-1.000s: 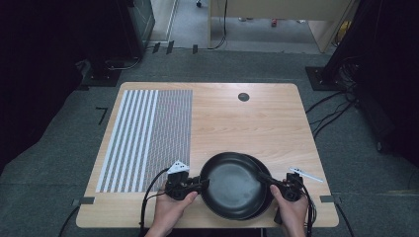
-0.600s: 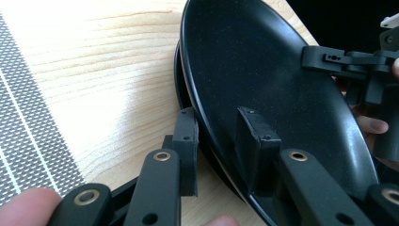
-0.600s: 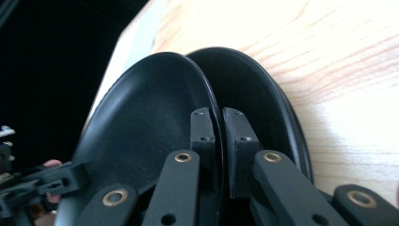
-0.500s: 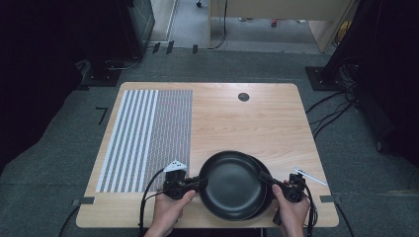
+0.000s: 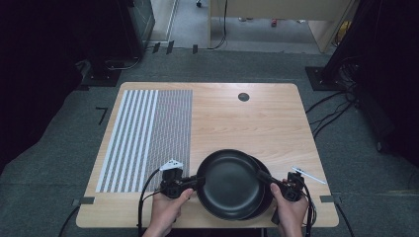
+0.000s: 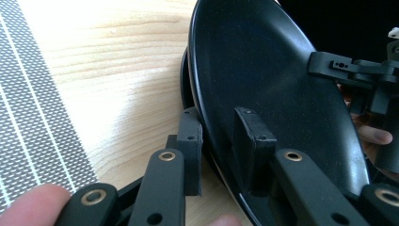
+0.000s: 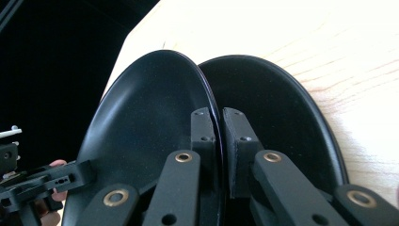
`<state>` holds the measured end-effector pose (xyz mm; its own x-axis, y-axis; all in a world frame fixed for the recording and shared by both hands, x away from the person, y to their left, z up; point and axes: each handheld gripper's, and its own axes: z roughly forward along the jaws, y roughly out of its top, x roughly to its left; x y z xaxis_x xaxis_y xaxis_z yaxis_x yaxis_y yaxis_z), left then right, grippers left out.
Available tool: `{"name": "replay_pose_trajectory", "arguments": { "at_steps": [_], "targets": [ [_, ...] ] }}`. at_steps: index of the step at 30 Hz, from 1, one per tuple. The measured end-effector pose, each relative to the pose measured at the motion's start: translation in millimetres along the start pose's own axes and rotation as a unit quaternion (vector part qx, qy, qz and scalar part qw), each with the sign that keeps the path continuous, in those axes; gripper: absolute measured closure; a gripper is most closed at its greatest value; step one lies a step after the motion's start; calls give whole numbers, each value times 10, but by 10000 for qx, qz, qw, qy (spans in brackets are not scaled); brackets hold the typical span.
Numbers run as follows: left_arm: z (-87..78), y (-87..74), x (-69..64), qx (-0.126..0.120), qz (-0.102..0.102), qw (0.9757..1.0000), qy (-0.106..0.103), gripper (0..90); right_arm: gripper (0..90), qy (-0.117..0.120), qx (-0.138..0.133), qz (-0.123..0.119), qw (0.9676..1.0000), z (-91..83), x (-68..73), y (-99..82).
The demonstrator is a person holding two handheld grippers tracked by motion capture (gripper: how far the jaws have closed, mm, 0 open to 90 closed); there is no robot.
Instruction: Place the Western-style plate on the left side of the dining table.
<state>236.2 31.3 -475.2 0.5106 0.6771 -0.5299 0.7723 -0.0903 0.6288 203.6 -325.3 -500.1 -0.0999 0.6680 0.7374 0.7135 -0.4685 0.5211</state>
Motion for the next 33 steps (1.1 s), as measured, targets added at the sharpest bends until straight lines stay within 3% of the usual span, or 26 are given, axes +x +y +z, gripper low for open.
{"name": "replay_pose_trajectory", "arguments": {
  "at_steps": [11, 33],
  "targets": [
    [-143, 112, 14, -173, 58, 9998, 29, 737, 844, 75, -42, -131, 9999, 48, 176, 105],
    [-492, 333, 310, -492, -153, 9985, 205, 738, 843, 237, 119, -415, 9988, 492, 590, 349]
  ]
}}
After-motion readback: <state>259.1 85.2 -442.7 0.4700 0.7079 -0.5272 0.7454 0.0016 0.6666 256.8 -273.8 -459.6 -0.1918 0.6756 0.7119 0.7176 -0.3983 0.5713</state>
